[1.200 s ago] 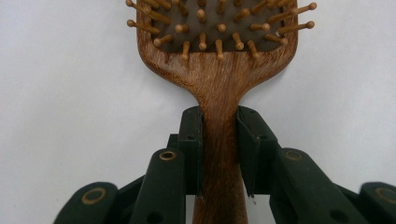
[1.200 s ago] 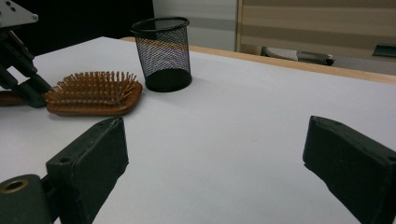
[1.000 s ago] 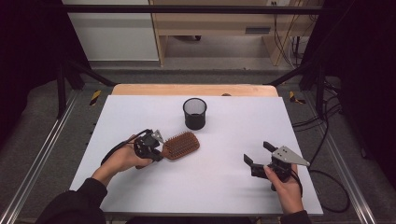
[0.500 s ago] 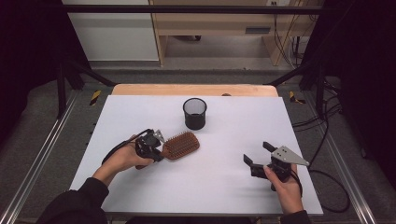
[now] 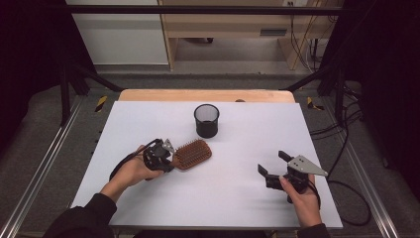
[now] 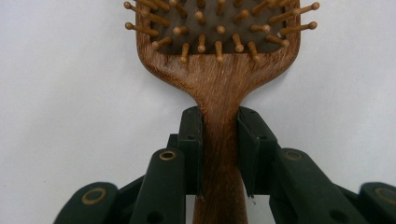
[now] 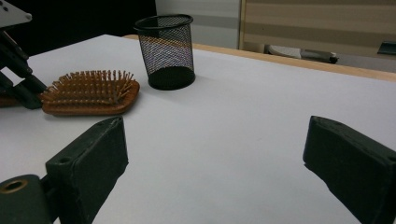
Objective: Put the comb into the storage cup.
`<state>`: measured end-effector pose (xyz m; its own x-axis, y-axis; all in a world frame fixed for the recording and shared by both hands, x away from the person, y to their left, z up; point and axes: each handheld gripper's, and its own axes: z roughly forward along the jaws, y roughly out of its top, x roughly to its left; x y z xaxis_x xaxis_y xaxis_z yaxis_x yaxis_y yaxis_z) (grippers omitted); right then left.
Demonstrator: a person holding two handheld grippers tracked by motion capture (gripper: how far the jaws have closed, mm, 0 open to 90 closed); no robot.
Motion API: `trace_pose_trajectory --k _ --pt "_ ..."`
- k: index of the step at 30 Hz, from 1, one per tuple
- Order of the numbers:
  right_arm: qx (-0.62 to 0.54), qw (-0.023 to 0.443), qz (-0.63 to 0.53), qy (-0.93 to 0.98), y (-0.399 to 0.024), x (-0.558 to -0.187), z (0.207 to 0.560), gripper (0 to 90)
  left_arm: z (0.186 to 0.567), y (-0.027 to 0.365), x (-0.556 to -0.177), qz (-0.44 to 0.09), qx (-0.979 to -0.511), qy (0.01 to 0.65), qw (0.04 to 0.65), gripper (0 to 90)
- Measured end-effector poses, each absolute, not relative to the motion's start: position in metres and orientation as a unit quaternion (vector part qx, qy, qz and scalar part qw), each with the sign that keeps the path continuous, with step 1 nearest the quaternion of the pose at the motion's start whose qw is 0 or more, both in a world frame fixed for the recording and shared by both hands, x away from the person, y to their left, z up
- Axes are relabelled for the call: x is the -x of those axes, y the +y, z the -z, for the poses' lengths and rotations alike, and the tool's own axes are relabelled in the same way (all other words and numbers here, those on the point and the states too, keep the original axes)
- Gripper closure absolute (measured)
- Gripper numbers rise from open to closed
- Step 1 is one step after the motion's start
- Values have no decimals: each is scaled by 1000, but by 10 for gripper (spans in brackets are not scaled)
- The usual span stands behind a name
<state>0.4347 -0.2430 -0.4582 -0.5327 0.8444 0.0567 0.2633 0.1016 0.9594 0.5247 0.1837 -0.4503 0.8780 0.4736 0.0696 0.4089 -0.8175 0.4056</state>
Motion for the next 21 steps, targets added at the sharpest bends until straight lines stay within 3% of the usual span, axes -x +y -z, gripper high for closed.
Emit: trace_pose_trajectory --k 8,15,21 --pt "-399 271 -539 691 -243 -434 458 68 447 181 -510 -116 -942 226 217 729" --pt "-397 266 -540 693 -239 -433 457 65 441 175 -491 -161 -921 223 274 729" --pt "-400 229 -553 694 -222 -433 456 57 442 167 -471 -206 -888 236 336 729"
